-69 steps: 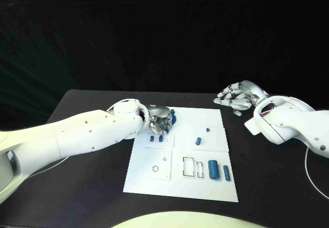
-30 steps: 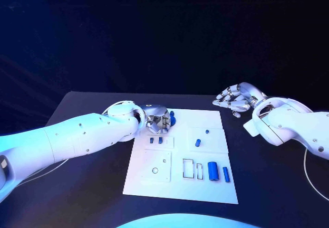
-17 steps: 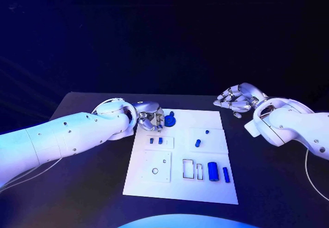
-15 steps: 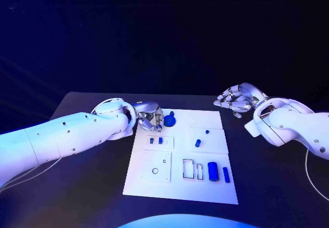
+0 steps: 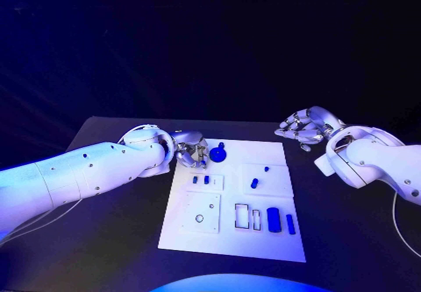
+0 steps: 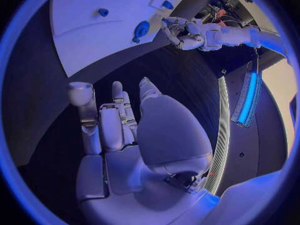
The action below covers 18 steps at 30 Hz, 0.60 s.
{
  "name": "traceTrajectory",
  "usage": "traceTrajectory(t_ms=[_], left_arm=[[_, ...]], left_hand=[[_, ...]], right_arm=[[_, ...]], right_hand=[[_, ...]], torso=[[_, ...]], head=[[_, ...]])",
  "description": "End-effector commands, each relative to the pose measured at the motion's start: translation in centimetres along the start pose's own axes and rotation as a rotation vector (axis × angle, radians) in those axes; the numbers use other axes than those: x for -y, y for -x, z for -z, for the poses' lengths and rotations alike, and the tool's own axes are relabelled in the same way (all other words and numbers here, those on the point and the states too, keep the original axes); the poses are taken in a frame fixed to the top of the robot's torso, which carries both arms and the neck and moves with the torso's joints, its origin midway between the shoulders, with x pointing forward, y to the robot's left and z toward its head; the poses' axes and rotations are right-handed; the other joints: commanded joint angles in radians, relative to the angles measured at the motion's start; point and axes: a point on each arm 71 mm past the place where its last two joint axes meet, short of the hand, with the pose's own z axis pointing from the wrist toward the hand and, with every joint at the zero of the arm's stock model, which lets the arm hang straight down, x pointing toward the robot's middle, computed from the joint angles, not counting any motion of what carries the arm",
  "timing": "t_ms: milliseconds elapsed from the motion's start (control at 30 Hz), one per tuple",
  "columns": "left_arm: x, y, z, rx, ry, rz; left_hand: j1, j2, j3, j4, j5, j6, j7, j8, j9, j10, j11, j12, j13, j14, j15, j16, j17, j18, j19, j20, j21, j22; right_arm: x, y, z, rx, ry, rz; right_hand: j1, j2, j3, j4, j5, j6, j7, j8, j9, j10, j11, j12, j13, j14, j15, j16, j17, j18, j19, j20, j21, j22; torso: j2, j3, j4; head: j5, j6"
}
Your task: Assemble the parts on the task board
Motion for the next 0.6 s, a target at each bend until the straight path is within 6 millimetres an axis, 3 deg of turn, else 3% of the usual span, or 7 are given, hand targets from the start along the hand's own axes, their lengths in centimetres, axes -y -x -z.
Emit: traceTrajectory(t_ms=[33, 600], left_arm=[[0.09, -0.21, -0.15, -0.027, -0.002, -0.009], [0.22, -0.88, -0.64, -0.057, -0.008, -0.021]], left_hand=[[-0.006, -0.002, -0.004, -0.001, -0.004, 0.005, 0.004, -0.005, 0.001, 0.008, 0.001, -0.005, -0.001, 0.003, 0.001, 0.002, -0.001, -0.013, -0.002, 0.001, 0.001, 0.000], [-0.002, -0.002, -0.003, -0.005, -0.005, 0.005, 0.005, -0.010, 0.000, 0.010, 0.002, -0.011, -0.002, 0.000, 0.002, 0.000, -0.007, -0.012, -0.008, 0.002, -0.003, -0.004]], right_arm=[[-0.12, -0.12, 0.00, -0.009, 0.011, 0.011], [-0.14, -0.15, 0.01, -0.009, 0.013, 0.012]], right_hand=[[0.001, 0.000, -0.006, 0.002, -0.002, -0.002, 0.007, -0.003, -0.001, 0.007, -0.002, -0.003, -0.001, 0.014, 0.006, -0.003, 0.002, 0.017, 0.001, 0.003, 0.003, 0.001], [-0.002, 0.001, -0.009, 0.001, -0.002, -0.001, 0.006, -0.003, -0.002, 0.011, -0.002, -0.009, -0.008, 0.014, 0.006, -0.005, 0.001, 0.017, 0.002, 0.003, 0.000, 0.001]], torso=[[0.001, 0.0004, -0.0002], [0.001, 0.0009, -0.0010]], head=[[0.000, 0.000], [0.001, -0.004]])
